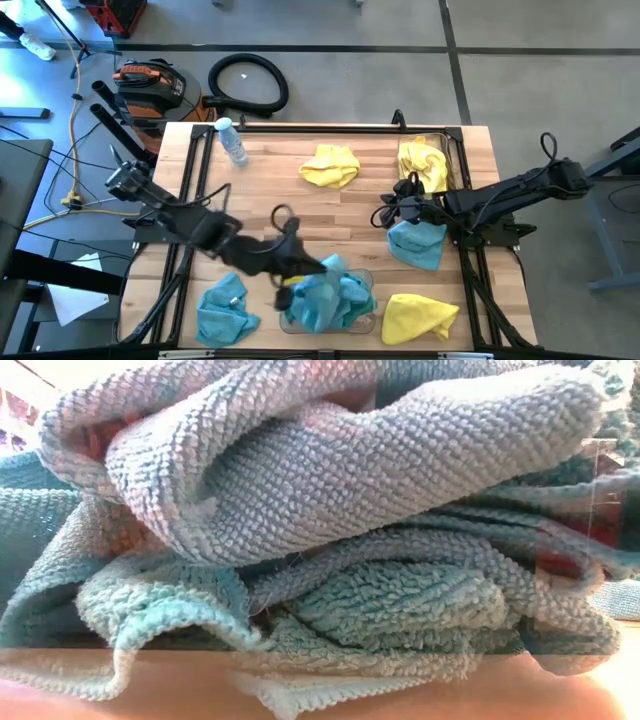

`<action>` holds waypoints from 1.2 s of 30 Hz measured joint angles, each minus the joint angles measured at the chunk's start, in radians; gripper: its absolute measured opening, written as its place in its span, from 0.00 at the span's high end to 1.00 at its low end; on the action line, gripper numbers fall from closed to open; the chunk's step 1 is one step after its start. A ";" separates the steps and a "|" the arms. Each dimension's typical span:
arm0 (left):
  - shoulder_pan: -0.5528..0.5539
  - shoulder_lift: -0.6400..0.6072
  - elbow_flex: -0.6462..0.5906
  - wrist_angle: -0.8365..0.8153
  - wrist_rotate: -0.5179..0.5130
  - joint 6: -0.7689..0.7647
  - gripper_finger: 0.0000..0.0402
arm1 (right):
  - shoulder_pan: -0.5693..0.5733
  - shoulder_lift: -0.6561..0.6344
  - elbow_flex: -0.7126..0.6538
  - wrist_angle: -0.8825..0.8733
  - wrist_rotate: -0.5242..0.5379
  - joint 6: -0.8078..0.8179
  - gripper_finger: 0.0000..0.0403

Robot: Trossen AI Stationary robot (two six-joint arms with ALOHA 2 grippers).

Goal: Sort microfiber towel by color & place in baskets
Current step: Put the blue microfiber towel into the bottom transparent bin

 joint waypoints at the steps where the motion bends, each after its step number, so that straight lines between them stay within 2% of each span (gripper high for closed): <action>1: 0.016 0.009 0.000 -0.015 0.000 -0.017 1.00 | 0.000 0.004 0.000 -0.003 0.000 0.013 1.00; 7: 0.091 0.091 0.001 -0.082 0.009 -0.068 1.00 | 0.000 0.036 0.000 -0.008 -0.014 0.054 1.00; 14: 0.085 0.211 0.000 -0.124 0.141 -0.058 1.00 | 0.000 0.071 0.000 -0.008 -0.024 0.144 1.00; 18: 0.076 0.272 0.000 -0.173 0.181 -0.068 1.00 | 0.000 0.084 0.002 -0.004 -0.016 0.158 1.00; 23: 0.070 0.335 0.000 -0.152 0.246 -0.068 1.00 | 0.000 0.088 0.003 -0.002 -0.011 0.169 1.00; 36: 0.070 0.458 0.000 -0.107 0.306 -0.096 1.00 | 0.000 0.088 0.002 0.008 -0.015 0.172 1.00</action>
